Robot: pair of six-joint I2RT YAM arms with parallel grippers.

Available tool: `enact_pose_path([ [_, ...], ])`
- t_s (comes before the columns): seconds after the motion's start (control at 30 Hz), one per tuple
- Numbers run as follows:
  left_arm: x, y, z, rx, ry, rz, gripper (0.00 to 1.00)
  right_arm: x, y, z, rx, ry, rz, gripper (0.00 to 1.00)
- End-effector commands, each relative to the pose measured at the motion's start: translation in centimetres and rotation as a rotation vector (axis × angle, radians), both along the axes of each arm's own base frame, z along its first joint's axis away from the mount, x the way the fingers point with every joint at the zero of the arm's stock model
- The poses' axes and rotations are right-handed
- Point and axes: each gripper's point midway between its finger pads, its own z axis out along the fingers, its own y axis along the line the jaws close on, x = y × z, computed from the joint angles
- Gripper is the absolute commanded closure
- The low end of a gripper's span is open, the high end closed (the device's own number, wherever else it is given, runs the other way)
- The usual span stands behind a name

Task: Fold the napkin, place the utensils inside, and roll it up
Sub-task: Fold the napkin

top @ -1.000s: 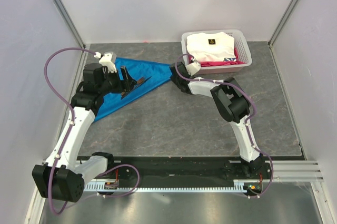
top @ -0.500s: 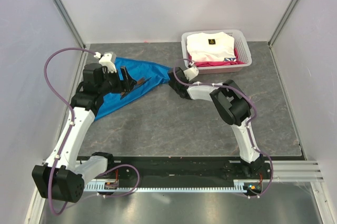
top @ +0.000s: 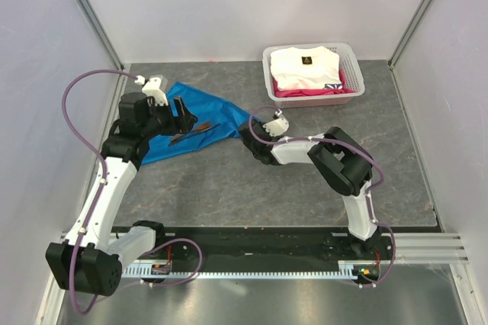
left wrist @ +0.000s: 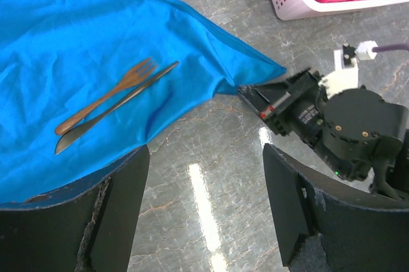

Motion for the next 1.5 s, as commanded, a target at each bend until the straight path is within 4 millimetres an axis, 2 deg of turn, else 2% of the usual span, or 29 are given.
enact_pose_path([
  [0.0, 0.0, -0.6, 2.0, -0.037, -0.071, -0.021, 0.21, -1.3, -3.0, 0.5, -0.063, 0.006, -0.062, 1.0],
  [0.1, 0.0, -0.7, 2.1, -0.039, -0.074, -0.022, 0.21, -2.5, -4.8, 0.3, -0.104, 0.017, -0.076, 1.0],
  [0.17, -0.1, -0.8, 2.1, -0.044, -0.073, -0.026, 0.21, -2.9, -5.2, 0.8, -0.103, 0.013, -0.076, 1.0],
  [0.3, -0.2, -0.9, 2.2, -0.049, -0.078, -0.031, 0.21, -3.2, -4.9, 1.4, -0.124, 0.015, -0.019, 0.98],
  [0.43, 0.0, -0.6, 2.0, -0.037, -0.079, -0.022, 0.21, -3.6, -5.2, 2.9, -0.142, 0.003, 0.032, 0.6],
  [0.53, 0.0, -0.5, 1.9, -0.032, -0.077, -0.016, 0.21, -4.1, -7.3, 4.1, -0.153, -0.009, 0.035, 0.5],
  [0.57, 0.0, -0.5, 2.0, -0.031, -0.08, -0.018, 0.21, -4.1, -7.9, 4.1, -0.165, -0.007, 0.052, 0.5],
  [0.6, 0.0, -0.5, 2.1, -0.032, -0.083, -0.018, 0.21, -3.8, -9.4, 4.2, -0.163, -0.003, 0.043, 0.49],
  [0.63, -0.1, -0.6, 2.0, -0.035, -0.08, -0.021, 0.21, -3.7, -9.1, 4.3, -0.124, 0.002, 0.08, 0.5],
  [0.7, -0.1, -0.6, 1.9, -0.038, -0.077, -0.023, 0.21, -3.1, -10.5, 3.8, -0.118, 0.013, 0.103, 0.51],
  [0.73, -0.1, -0.7, 1.9, -0.039, -0.075, -0.024, 0.21, -3.1, -10.3, 3.8, -0.099, 0.017, 0.132, 0.54],
  [0.9, 0.0, -0.6, 1.6, -0.03, -0.072, -0.021, 0.21, -2.5, -11.8, 2.5, -0.098, 0.039, 0.114, 0.61],
  [1.17, 0.1, -0.6, 1.4, -0.029, -0.076, -0.027, 0.21, -1.1, -12.3, 1.7, -0.034, 0.035, 0.095, 0.64],
  [1.47, 0.2, -0.6, 1.5, -0.023, -0.086, -0.027, 0.21, -0.7, -12.5, 0.3, -0.028, 0.064, 0.082, 0.66],
])
